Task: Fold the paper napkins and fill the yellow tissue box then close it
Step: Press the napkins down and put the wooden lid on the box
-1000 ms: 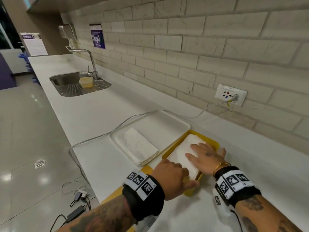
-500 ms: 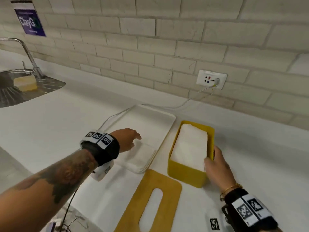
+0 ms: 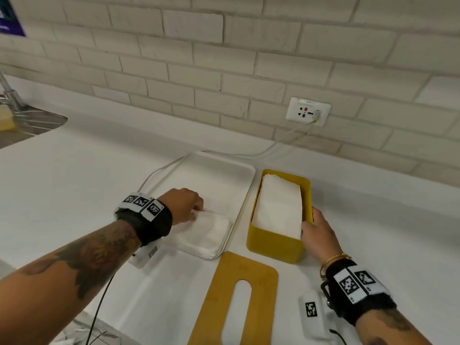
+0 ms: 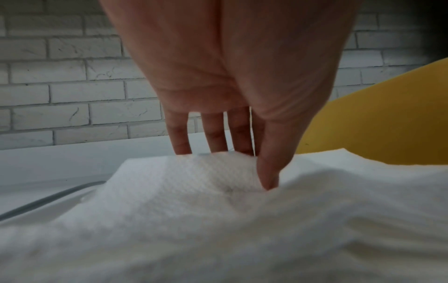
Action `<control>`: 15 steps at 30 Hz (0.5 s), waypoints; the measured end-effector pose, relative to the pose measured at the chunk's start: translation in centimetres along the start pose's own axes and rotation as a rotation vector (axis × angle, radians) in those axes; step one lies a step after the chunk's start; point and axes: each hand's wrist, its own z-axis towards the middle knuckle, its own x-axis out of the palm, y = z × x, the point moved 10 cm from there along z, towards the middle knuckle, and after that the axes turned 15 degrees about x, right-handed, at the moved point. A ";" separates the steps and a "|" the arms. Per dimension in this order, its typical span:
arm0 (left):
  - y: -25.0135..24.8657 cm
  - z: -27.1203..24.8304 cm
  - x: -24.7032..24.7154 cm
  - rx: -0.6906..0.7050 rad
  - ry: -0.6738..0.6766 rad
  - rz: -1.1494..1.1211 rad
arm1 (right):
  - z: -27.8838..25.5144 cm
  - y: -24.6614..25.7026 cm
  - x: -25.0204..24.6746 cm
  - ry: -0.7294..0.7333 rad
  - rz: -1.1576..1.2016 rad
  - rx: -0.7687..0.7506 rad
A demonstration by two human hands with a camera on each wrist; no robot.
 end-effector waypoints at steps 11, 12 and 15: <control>-0.7 -2.1 -6.3 0.038 -0.175 -0.319 | -2.5 2.1 -1.4 -0.092 0.059 -0.166; -0.8 -2.4 -7.3 0.050 -0.212 -0.404 | -3.2 2.7 -1.9 -0.119 0.099 -0.221; -1.7 -2.8 -9.8 0.097 -0.342 -0.729 | -5.1 4.4 -1.8 -0.039 0.261 -0.353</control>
